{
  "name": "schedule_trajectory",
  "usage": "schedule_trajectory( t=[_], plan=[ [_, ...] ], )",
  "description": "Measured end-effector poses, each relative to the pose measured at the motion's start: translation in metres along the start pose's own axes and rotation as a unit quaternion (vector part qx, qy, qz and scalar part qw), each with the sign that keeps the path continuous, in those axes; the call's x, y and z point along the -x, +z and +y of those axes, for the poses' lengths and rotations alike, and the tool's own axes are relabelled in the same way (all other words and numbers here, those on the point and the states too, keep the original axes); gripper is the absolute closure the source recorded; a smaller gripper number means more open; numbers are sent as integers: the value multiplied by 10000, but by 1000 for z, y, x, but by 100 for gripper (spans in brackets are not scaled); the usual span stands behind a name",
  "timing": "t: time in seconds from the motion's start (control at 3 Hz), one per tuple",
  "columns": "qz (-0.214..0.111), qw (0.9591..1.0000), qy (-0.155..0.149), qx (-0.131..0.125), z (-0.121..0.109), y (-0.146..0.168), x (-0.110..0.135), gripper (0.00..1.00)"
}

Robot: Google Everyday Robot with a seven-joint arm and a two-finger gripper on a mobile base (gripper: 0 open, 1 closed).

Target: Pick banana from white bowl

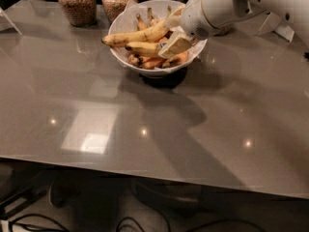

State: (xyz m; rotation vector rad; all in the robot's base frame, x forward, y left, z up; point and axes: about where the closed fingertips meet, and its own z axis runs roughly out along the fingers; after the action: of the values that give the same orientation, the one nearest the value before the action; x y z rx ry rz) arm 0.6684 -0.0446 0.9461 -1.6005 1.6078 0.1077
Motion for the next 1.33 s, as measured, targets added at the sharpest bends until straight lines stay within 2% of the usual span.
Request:
schedule_trajectory(
  t=[0.67,1.33],
  plan=[
    [140,9998,66,135,-3,26,-12,37],
    [427,9987,145,238,-6,48,-32,39]
  ],
)
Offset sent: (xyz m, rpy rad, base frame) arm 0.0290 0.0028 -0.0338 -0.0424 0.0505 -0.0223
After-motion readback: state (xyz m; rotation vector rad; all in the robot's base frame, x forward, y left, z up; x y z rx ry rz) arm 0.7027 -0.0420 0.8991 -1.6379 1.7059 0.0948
